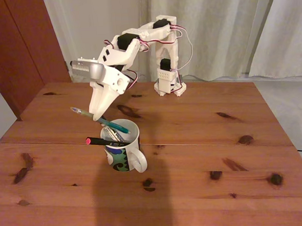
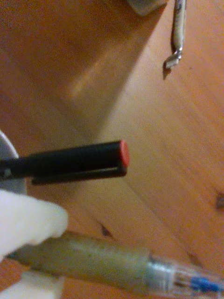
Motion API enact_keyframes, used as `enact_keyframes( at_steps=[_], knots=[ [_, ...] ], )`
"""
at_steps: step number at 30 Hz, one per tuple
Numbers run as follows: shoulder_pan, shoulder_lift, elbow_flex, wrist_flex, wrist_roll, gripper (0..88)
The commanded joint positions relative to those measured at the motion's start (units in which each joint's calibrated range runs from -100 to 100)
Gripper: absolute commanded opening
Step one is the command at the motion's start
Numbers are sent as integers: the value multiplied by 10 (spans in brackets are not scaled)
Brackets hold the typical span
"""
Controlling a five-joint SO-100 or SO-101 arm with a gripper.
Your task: Clean up the desk and place the pens and markers into the cup
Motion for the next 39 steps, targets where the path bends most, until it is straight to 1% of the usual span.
enact_keyframes(
  at_steps=[1,12,20,22,28,30,34,39],
  knots=[
    [12,1,-35,-7,4,12],
    [19,-1,35,-13,5,13],
    [20,-1,30,-13,5,14],
    [20,-1,30,-13,5,35],
    [20,-1,34,-13,4,170],
    [20,-1,34,-13,4,179],
    [20,-6,34,-13,3,169],
    [18,-56,46,0,0,170]
  ],
)
